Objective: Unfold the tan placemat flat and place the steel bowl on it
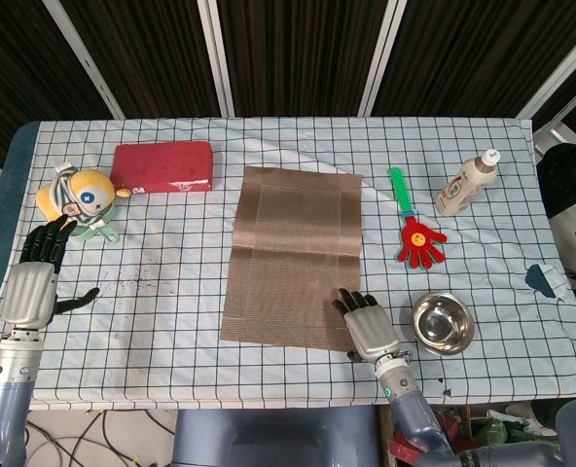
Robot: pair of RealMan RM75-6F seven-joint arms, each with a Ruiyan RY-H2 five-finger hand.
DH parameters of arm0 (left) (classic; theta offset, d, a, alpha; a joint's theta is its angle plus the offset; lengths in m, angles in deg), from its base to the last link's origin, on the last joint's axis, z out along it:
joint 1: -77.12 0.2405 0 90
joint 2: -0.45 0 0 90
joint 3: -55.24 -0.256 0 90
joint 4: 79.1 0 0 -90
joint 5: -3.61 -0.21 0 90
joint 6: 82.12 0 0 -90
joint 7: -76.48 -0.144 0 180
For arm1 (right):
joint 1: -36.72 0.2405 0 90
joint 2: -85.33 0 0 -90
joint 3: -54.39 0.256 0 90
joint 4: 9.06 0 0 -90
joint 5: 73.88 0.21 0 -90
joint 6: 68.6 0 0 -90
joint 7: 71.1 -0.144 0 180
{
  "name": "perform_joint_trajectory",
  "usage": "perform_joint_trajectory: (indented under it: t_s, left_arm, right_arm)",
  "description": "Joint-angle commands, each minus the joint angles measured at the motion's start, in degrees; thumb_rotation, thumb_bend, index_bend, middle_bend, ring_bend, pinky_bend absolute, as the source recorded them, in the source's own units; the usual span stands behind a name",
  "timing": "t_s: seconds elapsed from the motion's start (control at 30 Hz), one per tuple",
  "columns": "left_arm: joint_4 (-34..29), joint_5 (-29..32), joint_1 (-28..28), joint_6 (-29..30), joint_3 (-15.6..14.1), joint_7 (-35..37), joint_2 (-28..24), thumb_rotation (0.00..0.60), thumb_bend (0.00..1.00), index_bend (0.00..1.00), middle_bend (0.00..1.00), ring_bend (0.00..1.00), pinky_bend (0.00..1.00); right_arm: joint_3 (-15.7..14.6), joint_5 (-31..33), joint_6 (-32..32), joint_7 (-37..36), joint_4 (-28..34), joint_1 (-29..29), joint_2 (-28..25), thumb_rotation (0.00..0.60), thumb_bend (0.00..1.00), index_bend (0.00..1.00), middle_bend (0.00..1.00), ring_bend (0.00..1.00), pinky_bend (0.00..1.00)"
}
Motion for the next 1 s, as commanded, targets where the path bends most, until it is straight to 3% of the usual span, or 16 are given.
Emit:
perform_joint_trajectory:
  t_s: [0.03, 0.9, 1.0]
  left_arm:
    - [0.0, 0.0, 0.0, 0.0, 0.0, 0.0, 0.0, 0.600, 0.01, 0.00, 0.00, 0.00, 0.05]
    - [-0.1, 0.1, 0.0, -0.3, -0.1, 0.2, -0.1, 0.600, 0.01, 0.00, 0.00, 0.00, 0.05]
    - [-0.2, 0.1, 0.0, -0.3, 0.0, 0.3, -0.2, 0.600, 0.01, 0.00, 0.00, 0.00, 0.05]
  right_arm:
    - [0.1, 0.1, -0.1, 0.2, -0.2, -0.2, 0.4, 0.600, 0.06, 0.20, 0.05, 0.10, 0.17]
    - [0.8, 0.4, -1.2, 0.4, -1.2, -2.1, 1.1, 0.600, 0.07, 0.20, 0.05, 0.10, 0.17]
    - [0.9, 0.2, -1.5, 0.1, -1.5, -2.3, 1.3, 0.600, 0.12, 0.20, 0.05, 0.10, 0.17]
